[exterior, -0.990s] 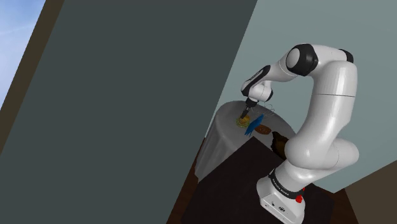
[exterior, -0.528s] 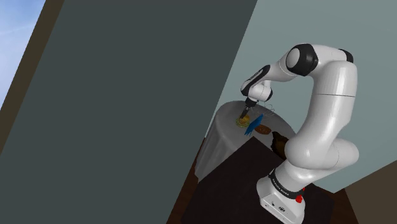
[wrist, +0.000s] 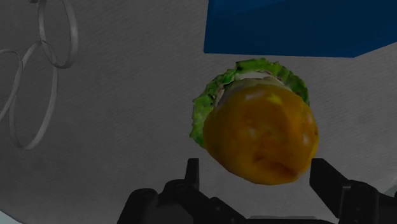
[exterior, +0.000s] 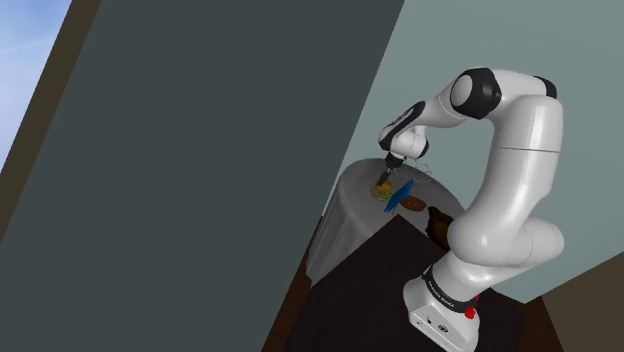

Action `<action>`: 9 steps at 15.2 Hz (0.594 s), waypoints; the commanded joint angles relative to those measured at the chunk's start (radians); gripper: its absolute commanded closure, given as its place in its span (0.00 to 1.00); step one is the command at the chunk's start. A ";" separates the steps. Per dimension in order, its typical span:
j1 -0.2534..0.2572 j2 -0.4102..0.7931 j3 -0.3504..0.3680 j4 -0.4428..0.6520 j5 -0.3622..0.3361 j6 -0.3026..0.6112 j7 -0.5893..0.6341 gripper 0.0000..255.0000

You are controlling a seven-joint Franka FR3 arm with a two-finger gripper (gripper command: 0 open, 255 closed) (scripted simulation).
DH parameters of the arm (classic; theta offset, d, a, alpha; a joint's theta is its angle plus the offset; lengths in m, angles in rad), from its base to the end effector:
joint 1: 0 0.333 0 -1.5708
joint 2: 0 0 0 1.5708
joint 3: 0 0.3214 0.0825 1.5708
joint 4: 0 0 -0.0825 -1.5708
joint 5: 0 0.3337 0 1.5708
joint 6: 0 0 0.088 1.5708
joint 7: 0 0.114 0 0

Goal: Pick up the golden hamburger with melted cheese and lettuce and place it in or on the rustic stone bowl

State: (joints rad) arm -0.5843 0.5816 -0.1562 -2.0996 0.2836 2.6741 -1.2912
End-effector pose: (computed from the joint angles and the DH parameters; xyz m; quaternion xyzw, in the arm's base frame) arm 0.4054 -0.3792 0.1831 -0.9867 -0.1608 -0.0204 0.0075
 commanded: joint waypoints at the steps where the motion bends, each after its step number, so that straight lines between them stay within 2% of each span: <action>1: 0.000 -0.009 -0.012 -0.005 -0.007 -0.008 0.004 1.00; 9: 0.023 -0.106 -0.042 -0.027 -0.042 -0.082 0.032 1.00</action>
State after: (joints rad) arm -0.5632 0.4830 -0.1943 -2.1276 0.2463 2.6027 -1.2628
